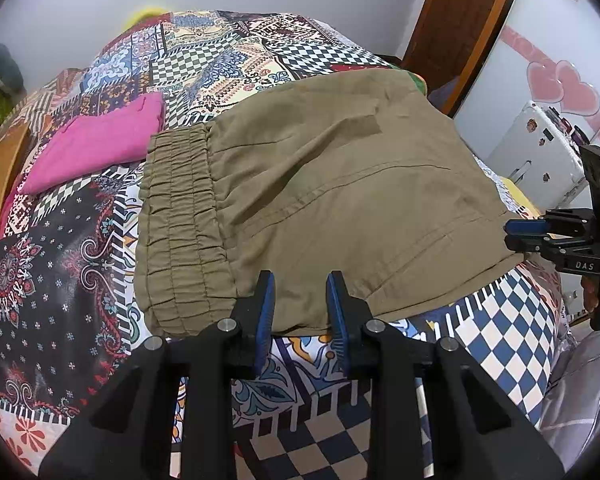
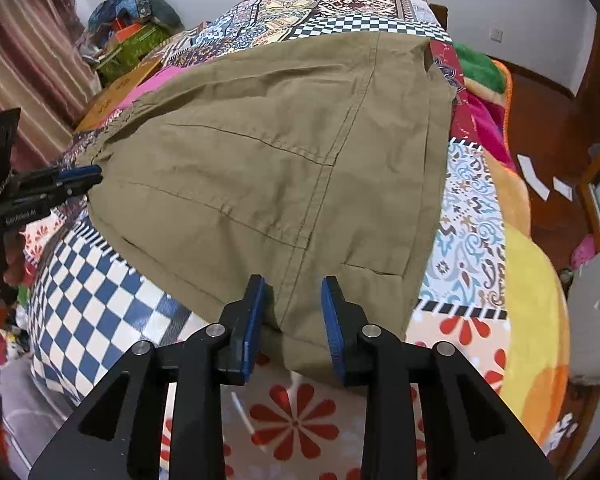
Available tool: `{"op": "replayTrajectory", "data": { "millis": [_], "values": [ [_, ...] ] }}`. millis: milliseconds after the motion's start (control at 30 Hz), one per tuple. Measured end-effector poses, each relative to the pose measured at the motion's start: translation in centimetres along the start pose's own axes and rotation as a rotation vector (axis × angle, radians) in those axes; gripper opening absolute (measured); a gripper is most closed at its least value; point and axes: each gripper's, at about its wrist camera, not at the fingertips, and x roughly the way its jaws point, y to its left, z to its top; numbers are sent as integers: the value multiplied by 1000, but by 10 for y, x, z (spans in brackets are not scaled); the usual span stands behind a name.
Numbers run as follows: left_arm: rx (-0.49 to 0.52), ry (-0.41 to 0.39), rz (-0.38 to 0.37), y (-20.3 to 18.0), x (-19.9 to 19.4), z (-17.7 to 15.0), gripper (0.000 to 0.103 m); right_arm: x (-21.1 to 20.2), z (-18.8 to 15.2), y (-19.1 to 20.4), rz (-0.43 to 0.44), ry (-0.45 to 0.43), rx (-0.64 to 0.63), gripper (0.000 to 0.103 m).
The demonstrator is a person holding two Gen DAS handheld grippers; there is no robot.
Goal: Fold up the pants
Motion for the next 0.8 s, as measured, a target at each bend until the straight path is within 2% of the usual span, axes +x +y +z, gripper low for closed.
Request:
{"op": "replayTrajectory", "data": {
  "millis": [133, 233, 300, 400, 500, 533, 567, 633, 733, 800],
  "values": [
    [1, -3, -8, 1, -2, -2, 28, -8, -3, -9, 2, -6, 21, 35],
    [-2, -3, -11, 1, -1, -3, 28, -9, -5, -18, 23, -6, 54, 37],
    [-6, -4, -14, 2, -1, -3, 28, -12, -10, -21, -4, 4, 51, 32],
    [-31, -3, -22, 4, -4, -1, 28, -18, -19, -25, -91, 26, 46, 33],
    [-34, -6, -12, 6, -16, 5, 29, -32, -14, -34, -88, 8, 76, 33],
    [-35, -15, -10, 6, -21, 8, 32, -40, -9, -36, -95, -18, 78, 35],
    [-39, -38, 13, 9, -29, 13, 45, -48, -3, -38, -97, -46, 84, 35],
    [-56, -85, 51, 17, -42, 23, 59, -61, 10, -41, -95, -102, 92, 35],
    [-117, -120, 73, 39, -52, 41, 59, -68, 36, -43, -105, -165, 82, 35],
    [-165, -134, 118, 60, -51, 55, 59, -65, 52, -41, -120, -191, 73, 35]
  ]
}}
